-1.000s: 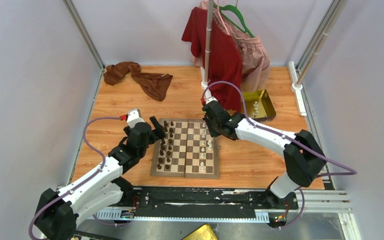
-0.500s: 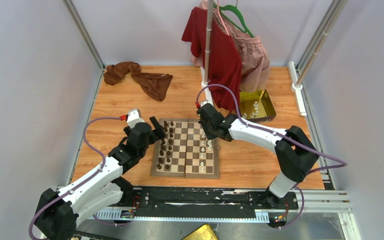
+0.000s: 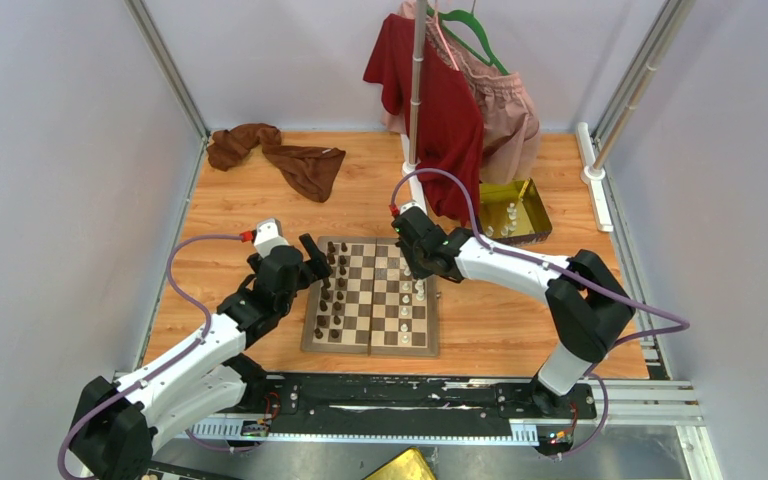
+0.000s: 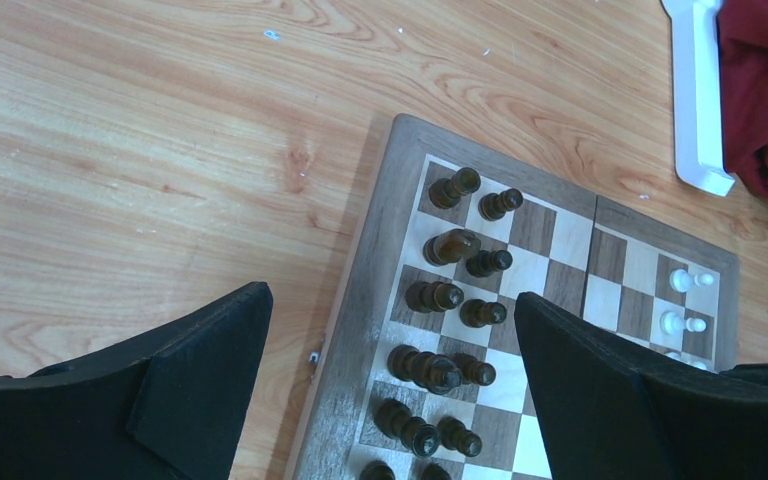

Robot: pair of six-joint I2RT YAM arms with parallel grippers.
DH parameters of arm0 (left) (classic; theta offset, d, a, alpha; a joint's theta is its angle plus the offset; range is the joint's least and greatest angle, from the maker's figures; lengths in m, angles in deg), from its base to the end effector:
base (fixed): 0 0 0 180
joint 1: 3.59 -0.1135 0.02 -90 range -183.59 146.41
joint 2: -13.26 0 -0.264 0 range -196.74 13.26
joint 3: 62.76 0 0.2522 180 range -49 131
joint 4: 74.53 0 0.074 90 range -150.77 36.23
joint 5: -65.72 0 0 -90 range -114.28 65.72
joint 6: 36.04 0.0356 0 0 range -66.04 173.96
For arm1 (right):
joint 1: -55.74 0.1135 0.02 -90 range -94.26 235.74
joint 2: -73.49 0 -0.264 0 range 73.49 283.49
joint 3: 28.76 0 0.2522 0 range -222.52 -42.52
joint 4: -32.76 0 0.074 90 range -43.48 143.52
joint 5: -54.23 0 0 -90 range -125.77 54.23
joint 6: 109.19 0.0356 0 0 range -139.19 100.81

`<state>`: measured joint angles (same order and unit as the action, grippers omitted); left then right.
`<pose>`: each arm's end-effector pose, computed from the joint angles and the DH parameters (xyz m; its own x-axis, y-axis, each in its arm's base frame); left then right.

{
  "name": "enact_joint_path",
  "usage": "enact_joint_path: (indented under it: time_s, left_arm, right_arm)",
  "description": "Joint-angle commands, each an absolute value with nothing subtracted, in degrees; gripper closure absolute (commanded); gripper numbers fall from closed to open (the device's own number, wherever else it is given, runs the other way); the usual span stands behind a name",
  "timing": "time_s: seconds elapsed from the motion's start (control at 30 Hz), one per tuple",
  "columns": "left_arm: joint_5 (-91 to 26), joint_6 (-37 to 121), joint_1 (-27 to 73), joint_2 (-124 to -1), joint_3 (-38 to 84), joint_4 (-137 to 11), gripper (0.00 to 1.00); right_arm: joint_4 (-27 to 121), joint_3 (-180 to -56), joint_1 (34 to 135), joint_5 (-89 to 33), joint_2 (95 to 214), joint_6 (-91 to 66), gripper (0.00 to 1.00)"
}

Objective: Set up the chess pieces on the board
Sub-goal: Place the chess piece on the chessboard.

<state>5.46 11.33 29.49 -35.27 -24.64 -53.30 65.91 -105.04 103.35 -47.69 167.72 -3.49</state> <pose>0.1626 -0.0848 0.2107 -0.4047 -0.4382 -0.8026 -0.2094 0.8988 -0.3851 0.2399 0.2519 0.2144 -0.6770 -0.3489 -0.6480 -0.4695 0.8828 0.0152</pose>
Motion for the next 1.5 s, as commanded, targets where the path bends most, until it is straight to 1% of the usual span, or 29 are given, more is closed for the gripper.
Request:
enact_joint_path:
  time_s: [0.0, 0.47, 0.9, 1.07, 1.27, 1.47]
  left_arm:
    - [6.42, 11.07, 29.19, -35.54, -25.24, -54.35, 0.0]
    - [6.56, 10.98, 29.18, -35.58, -25.42, -54.18, 0.0]
    - [6.54, 10.9, 29.18, -35.68, -25.53, -54.26, 0.0]
    - [6.52, 10.9, 29.19, -35.65, -25.62, -54.26, 0.0]
    - [6.42, 10.89, 29.18, -35.68, -25.62, -54.36, 0.0]
    - [6.39, 10.81, 29.18, -35.68, -25.62, -54.35, 0.0]
  right_arm:
    - [65.52, -106.98, 104.26, -47.19, 168.5, -2.9, 1.0]
    - [64.89, -106.26, 104.25, -46.76, 168.66, -2.67, 1.0]
    - [64.67, -105.8, 104.25, -46.95, 168.85, -2.59, 0.84]
    - [64.53, -105.63, 104.25, -47.09, 168.51, -2.78, 0.75]
    - [64.61, -105.62, 104.21, -47.1, 168.26, -2.8, 0.71]
    - [64.86, -105.62, 104.24, -47.34, 167.65, -2.9, 0.7]
